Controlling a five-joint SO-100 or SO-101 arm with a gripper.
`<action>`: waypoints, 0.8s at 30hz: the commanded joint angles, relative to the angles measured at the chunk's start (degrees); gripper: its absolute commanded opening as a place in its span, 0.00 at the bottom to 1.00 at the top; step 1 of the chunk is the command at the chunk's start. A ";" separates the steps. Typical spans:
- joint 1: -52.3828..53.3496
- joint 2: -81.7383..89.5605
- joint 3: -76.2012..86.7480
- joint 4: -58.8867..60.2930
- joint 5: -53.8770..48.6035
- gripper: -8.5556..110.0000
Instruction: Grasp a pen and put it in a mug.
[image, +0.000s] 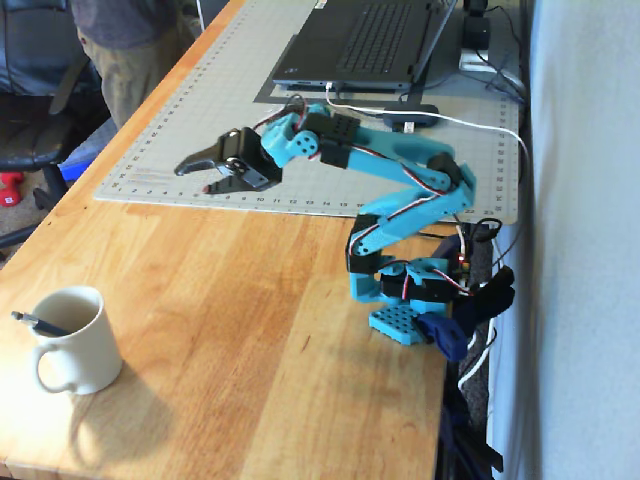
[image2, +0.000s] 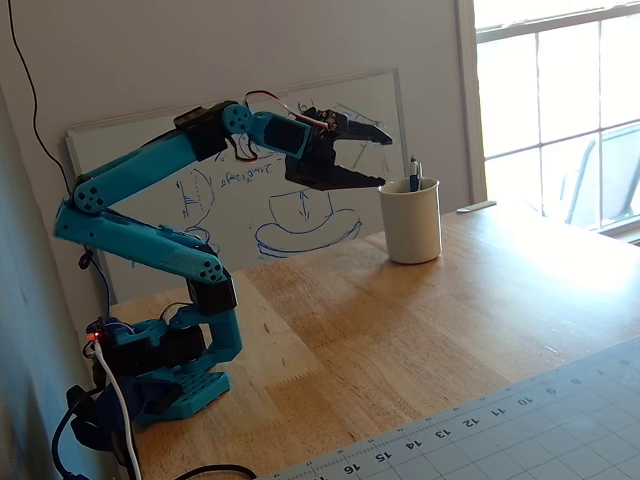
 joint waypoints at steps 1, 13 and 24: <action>1.85 8.70 6.68 1.76 0.62 0.25; 3.16 29.18 22.94 15.91 0.70 0.09; 3.08 41.13 30.50 29.18 0.70 0.08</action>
